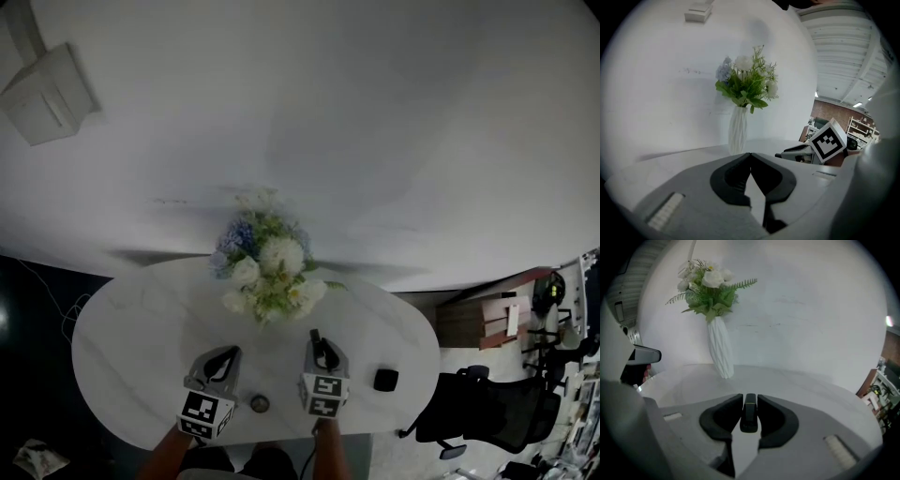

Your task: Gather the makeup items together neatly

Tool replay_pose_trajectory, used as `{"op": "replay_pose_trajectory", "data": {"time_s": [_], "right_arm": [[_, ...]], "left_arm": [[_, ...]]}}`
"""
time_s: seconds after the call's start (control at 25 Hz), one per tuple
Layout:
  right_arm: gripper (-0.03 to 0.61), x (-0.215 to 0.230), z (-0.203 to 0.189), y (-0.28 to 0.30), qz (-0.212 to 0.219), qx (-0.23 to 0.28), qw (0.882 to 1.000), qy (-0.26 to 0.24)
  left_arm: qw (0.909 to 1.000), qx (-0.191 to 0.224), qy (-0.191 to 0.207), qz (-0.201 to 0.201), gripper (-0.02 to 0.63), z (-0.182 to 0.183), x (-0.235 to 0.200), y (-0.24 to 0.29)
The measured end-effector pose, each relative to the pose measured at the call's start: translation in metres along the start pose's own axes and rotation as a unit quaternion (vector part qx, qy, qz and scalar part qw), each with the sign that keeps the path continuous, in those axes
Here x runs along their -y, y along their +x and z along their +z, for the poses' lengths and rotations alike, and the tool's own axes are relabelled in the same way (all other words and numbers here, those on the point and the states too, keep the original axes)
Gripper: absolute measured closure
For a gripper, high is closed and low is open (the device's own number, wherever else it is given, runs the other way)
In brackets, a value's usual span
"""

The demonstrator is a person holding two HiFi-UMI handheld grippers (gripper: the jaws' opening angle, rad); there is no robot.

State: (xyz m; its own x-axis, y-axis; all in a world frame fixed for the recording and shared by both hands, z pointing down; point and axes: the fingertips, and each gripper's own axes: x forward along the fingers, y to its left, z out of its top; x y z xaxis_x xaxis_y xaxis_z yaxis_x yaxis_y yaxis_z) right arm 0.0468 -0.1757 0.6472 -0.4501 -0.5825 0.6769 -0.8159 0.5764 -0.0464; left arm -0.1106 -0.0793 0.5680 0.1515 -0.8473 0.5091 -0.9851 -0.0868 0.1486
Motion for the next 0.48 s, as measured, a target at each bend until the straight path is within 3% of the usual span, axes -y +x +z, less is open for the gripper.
{"op": "replay_pose_trajectory", "data": {"time_s": [0.48], "right_arm": [[0.479,-0.031,0.004,-0.07,-0.033,0.04,0.998,0.03]], "left_arm": [[0.9984,0.039,0.025,-0.032,0.603,0.013,0.003,-0.062]]}}
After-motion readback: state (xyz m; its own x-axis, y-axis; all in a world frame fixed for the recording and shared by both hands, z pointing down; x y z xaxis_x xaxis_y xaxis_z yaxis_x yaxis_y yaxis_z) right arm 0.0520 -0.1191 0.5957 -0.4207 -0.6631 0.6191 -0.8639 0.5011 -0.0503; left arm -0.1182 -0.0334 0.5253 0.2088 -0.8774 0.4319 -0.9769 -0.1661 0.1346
